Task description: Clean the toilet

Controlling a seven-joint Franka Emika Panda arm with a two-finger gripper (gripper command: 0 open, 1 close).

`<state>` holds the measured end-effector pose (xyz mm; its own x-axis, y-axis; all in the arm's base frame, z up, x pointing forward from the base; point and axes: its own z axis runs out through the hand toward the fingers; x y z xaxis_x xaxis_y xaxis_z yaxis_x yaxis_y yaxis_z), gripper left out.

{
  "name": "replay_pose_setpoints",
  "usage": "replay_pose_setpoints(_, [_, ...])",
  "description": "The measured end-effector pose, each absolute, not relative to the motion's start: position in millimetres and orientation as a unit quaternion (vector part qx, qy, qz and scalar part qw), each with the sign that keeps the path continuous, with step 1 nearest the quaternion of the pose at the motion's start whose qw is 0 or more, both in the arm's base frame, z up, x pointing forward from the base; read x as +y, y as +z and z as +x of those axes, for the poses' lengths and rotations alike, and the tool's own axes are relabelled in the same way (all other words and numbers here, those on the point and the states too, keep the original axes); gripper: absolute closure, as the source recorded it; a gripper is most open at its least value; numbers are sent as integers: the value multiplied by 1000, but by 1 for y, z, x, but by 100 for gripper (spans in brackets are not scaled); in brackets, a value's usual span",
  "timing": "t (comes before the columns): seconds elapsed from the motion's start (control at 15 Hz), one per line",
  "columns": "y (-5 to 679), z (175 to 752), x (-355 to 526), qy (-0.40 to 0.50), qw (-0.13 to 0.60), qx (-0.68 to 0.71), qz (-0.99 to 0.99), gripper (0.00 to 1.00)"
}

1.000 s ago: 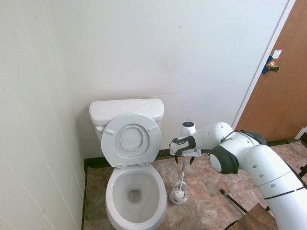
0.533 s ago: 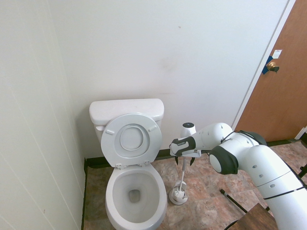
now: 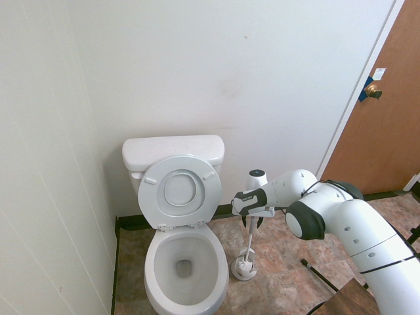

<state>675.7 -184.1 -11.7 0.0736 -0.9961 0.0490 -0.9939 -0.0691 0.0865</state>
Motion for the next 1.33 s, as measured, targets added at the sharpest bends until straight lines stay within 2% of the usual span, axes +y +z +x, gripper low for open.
replay_pose_setpoints(0.87, [-10, 676, -188, -8, 45, -679, 733, 100])
replay_pose_setpoints(1.33, [-8, 622, -182, 36, 13, -663, 748, 100])
